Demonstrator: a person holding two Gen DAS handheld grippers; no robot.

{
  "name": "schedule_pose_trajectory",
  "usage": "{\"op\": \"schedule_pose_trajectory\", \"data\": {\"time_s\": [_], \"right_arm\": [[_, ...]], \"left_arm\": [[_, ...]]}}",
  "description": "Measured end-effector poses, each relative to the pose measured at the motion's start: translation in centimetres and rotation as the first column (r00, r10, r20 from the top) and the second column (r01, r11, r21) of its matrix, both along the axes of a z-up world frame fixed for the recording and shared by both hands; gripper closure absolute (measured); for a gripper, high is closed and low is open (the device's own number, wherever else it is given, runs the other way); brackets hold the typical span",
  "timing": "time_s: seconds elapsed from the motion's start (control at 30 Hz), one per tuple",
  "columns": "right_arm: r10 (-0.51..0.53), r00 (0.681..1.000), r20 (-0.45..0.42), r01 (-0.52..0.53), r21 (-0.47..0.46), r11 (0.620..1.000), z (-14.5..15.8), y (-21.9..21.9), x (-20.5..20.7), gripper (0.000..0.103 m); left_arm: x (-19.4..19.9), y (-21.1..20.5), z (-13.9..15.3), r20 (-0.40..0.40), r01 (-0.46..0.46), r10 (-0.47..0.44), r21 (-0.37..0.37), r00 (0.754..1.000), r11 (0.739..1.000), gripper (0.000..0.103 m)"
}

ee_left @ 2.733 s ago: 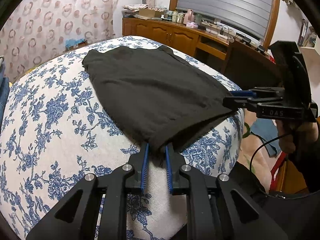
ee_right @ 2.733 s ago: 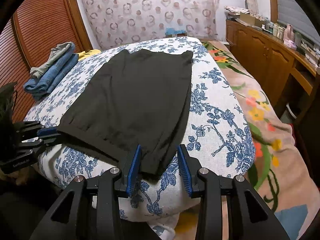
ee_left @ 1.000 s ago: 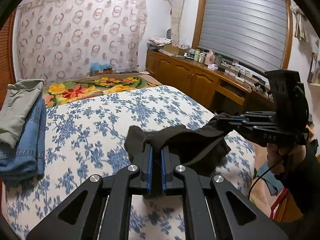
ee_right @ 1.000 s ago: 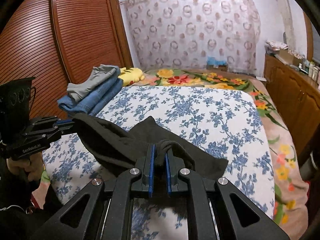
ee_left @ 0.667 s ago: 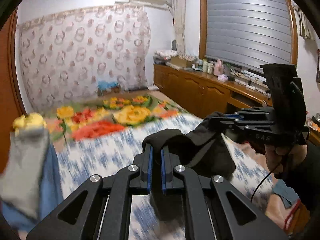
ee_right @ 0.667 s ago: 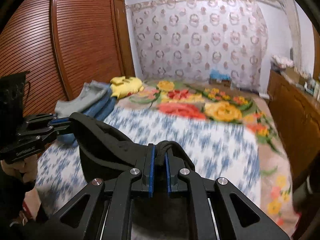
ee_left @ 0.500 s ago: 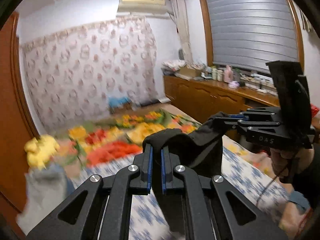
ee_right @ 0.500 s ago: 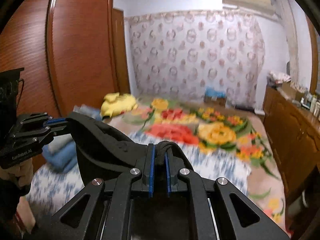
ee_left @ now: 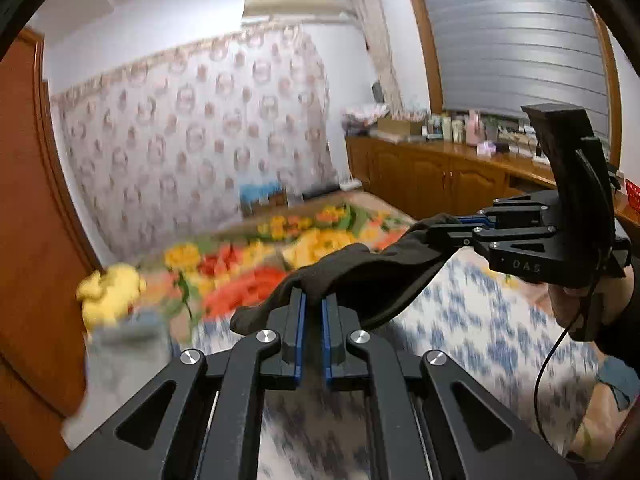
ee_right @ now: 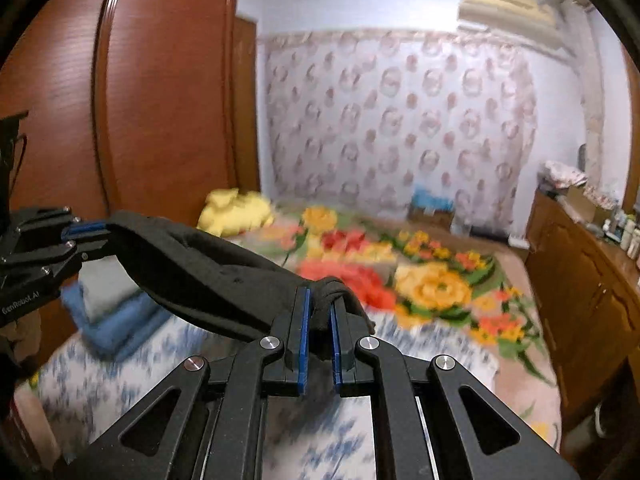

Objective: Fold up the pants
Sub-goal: 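Lift the held garment end up with both grippers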

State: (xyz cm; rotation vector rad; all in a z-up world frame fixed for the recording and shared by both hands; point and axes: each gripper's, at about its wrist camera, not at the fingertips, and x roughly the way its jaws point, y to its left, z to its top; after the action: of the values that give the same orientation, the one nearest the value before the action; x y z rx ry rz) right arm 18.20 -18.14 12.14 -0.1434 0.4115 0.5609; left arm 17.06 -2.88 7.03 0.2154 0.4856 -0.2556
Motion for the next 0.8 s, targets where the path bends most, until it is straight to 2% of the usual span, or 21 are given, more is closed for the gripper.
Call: {"op": "schedule_pose_trajectory", "data": {"time_s": [0.13,0.3,0.37,0.6,0.8], "right_arm": [[0.030,0.997,-0.076,-0.034,-0.049,0.998,-3.3,1.8,-2.0,0.094],[0.045,0.988,-0.146,-0.054,-0.058,0.997,-4.4,3.2,-2.9,0.094],[0.044,0.986,-0.162,-0.055,-0.060,0.997,-4.5,2.8,-2.9,0.094],[0.039,0.983,-0.181,-0.055,-0.083,0.995,-5.1,2.5,-7.0,0.094],[0.046,0.981,-0.189,-0.057,-0.057,0.997,-5.5,1.9,-9.0,0.094]], "left_arm": [[-2.5,1.2,-3.7,-0.074,-0.009,0.009,-0.009,0.997,1.000,0.095],[-5.5,1.6,-5.9,-0.109,-0.005,0.002,-0.023,0.994,1.000,0.095],[-6.4,1.4,-6.3,-0.113,0.000,-0.003,-0.029,0.994,1.000,0.095],[-9.6,1.8,-7.6,-0.125,0.000,-0.009,-0.072,0.992,0.997,0.095],[-11.4,1.9,-8.0,-0.127,-0.004,-0.009,-0.102,0.992,0.995,0.095]]}}
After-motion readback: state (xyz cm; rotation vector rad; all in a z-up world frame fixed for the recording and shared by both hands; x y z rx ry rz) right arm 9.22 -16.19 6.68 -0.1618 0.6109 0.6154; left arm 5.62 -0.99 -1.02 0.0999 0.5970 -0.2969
